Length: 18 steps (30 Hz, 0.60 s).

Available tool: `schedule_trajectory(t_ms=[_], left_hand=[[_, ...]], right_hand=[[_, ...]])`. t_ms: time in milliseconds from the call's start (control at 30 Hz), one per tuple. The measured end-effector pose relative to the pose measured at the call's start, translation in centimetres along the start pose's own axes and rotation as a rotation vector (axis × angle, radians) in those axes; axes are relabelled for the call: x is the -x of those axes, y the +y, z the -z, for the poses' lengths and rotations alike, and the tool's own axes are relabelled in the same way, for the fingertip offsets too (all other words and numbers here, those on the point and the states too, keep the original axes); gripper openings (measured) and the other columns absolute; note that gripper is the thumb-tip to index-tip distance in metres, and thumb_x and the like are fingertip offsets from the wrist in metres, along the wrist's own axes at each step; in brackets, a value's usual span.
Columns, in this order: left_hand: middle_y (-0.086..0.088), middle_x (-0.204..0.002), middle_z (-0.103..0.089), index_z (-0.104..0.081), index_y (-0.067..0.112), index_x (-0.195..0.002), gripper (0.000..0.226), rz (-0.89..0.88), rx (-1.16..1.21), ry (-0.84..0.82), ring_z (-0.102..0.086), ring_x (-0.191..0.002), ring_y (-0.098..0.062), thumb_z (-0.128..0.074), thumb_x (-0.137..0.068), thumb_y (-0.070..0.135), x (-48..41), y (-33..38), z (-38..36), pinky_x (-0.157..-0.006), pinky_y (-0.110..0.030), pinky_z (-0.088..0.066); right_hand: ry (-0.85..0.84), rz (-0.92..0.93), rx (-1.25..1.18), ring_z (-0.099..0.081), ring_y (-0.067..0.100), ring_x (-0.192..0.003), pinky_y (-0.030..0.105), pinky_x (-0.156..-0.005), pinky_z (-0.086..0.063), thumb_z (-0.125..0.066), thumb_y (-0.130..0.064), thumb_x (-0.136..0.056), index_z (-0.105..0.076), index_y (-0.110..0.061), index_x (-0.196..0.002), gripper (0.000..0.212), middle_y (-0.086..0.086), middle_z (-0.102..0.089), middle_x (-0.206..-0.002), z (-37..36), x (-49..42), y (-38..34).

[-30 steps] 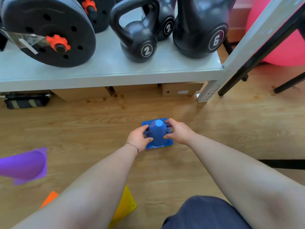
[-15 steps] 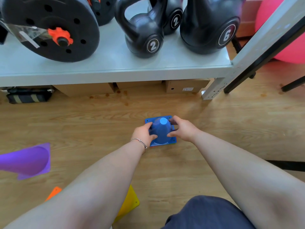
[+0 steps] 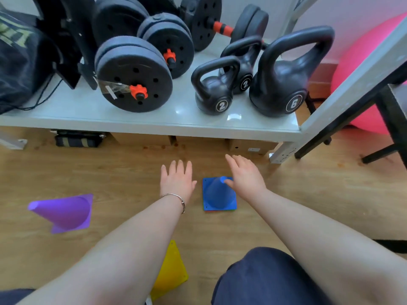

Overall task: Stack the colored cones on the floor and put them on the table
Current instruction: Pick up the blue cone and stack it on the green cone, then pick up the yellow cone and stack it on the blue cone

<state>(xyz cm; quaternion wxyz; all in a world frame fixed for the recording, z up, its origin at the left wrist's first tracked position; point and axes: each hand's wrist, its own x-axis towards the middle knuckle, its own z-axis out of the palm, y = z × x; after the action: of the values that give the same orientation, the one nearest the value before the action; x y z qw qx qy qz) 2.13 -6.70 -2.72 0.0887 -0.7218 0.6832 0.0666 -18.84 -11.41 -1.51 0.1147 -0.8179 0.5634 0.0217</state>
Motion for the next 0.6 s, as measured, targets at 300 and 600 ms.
schedule_trajectory(t_ms=[300,600], left_hand=[[-0.009,-0.157,-0.026,-0.015,0.021,-0.151,0.067,0.134,-0.011,0.053,-0.02,-0.146,-0.028,-0.038,-0.095,0.049,2.5,-5.4,2.5,-0.117,-0.052,-0.015],[-0.009,-0.153,-0.035,-0.027,0.02,-0.148,0.064,0.322,0.091,0.003,-0.03,-0.143,-0.027,-0.047,-0.093,0.044,8.7,-10.0,-4.2,-0.116,-0.051,-0.022]], right_hand=[[-0.004,0.157,0.113,-0.028,0.029,-0.145,0.043,-0.119,-0.023,-0.066,-0.04,-0.087,-0.016,-0.017,-0.154,0.087,0.008,-0.038,-0.151,2.5,-1.5,-5.4],[-0.159,0.401,0.153,-0.025,0.028,-0.147,0.04,-0.12,-0.02,-0.064,-0.028,-0.088,-0.016,-0.022,-0.155,0.083,0.007,-0.032,-0.156,-2.3,-1.9,-9.5]])
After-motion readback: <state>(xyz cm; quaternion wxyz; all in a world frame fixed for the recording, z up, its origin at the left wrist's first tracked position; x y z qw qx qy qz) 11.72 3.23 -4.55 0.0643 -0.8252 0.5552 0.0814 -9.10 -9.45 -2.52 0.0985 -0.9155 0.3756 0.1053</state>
